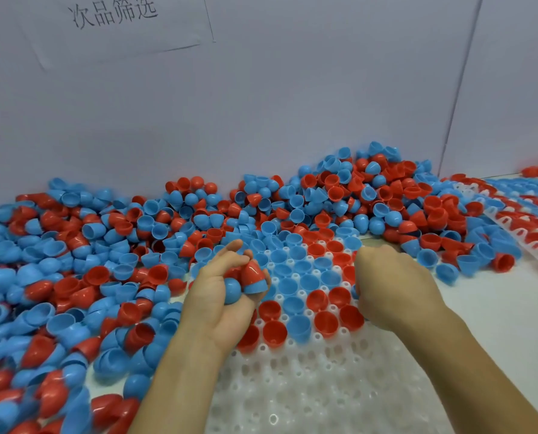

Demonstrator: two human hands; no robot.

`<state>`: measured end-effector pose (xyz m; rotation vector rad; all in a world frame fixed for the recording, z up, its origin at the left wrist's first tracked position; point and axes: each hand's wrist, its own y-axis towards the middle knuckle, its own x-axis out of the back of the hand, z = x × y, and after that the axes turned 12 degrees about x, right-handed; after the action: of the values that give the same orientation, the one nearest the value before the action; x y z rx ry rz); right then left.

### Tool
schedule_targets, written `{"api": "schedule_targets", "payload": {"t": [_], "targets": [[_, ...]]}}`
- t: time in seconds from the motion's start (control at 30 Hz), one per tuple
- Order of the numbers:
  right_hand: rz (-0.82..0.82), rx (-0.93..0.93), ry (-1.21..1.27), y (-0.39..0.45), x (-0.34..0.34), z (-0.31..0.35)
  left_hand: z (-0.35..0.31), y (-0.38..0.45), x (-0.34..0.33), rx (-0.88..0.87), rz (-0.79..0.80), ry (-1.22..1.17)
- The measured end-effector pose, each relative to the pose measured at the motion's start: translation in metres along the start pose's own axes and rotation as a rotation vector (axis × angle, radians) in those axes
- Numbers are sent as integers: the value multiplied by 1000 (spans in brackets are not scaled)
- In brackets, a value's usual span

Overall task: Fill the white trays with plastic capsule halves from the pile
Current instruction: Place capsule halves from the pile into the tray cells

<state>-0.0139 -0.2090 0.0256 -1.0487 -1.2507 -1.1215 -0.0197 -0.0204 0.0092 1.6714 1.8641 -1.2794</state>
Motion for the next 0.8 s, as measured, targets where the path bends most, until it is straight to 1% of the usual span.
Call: {"api": "schedule_targets", "payload": {"t": [0.17,0.3,0.47,0.53,0.57,0.63,0.7,0.73,0.8], "targets": [[-33,32,45,3,-3,6,0,-1,-1,-10,-26,19],[16,46,130,3,-1,0,0,-1,-1,-14,-17,14],[63,67,153,0,8,-6,2,-1,-2,-15,-27,11],[45,76,179,1,8,-12,2,-2,-4,-11,-39,20],[9,95,213,3,7,-14,3,-3,-5,-9,-42,22],[-115,187,380,6,5,-13,5,-3,-7,-13,-43,35],[-215,303,629,8,2,-2,8,-3,-8,-29,-34,76],[-231,353,724,8,0,7,10,-2,-9,-38,-29,106],[-243,425,830,9,-6,24,14,-1,-10,-51,-15,169]]}}
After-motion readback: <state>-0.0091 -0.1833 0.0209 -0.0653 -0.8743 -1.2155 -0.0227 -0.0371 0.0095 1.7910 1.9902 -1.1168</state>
